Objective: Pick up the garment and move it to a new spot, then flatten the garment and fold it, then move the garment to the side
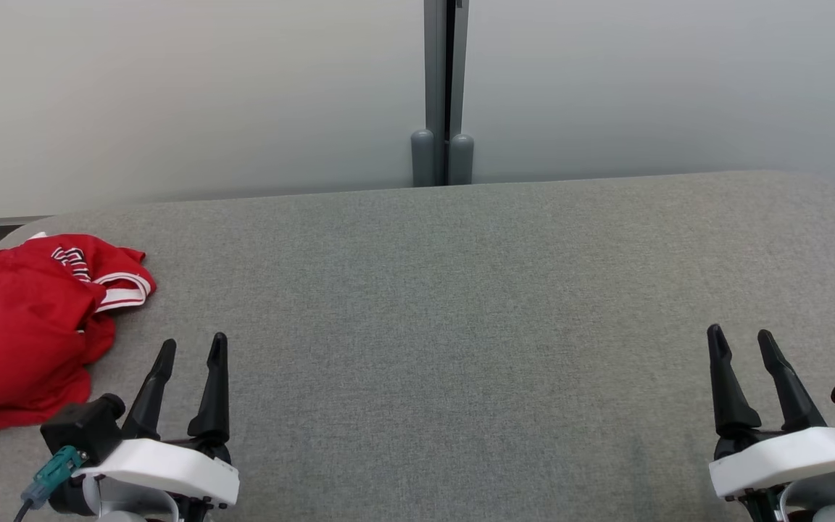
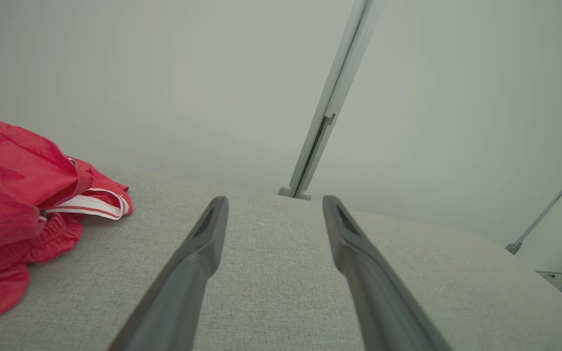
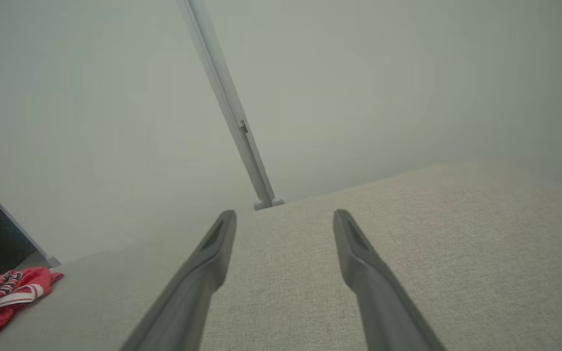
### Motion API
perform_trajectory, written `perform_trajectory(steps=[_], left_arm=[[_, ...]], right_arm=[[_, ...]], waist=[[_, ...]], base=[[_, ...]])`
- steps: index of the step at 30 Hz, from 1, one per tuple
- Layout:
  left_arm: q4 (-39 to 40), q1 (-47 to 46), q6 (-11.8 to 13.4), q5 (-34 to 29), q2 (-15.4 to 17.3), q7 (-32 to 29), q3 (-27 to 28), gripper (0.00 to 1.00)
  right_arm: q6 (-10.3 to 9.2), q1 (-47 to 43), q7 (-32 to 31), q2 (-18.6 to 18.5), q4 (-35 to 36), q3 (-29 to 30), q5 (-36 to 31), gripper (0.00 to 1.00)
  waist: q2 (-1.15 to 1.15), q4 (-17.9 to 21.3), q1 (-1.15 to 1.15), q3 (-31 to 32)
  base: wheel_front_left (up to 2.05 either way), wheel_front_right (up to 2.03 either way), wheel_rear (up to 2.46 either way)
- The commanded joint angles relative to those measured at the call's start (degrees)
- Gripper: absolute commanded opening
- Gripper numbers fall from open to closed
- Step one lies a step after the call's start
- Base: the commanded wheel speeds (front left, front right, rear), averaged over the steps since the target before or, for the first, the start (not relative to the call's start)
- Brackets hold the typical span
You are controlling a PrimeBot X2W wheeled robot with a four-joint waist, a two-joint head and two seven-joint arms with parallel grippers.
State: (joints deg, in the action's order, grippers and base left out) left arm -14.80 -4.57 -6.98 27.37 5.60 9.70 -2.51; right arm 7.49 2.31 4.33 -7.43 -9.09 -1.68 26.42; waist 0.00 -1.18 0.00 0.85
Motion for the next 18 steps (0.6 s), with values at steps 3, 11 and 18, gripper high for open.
perform_trajectory(steps=[3,11,18], left_arm=[[-0.33,-0.12,0.26,-3.03,0.44,0.89,0.03,1.0],[-1.64,-0.16,0.51,-7.55,0.37,1.91,0.03,1.0],[-2.29,-0.12,0.53,-11.13,0.3,2.72,0.1,1.0]], right_arm=[[0.0,0.25,0.71,-0.61,-0.2,-0.12,-2.64,1.0],[0.0,-0.27,0.72,-0.28,-0.92,-0.24,-6.59,1.0],[0.0,-0.79,0.95,-0.2,-0.95,-0.17,-9.84,1.0]], waist=[[0.0,-0.16,0.0,-0.05],[0.0,-0.37,0.0,-0.01],[0.0,-0.51,0.0,-0.07]], base=[[0.0,0.0,0.0],[0.0,0.0,0.0],[0.0,0.0,0.0]])
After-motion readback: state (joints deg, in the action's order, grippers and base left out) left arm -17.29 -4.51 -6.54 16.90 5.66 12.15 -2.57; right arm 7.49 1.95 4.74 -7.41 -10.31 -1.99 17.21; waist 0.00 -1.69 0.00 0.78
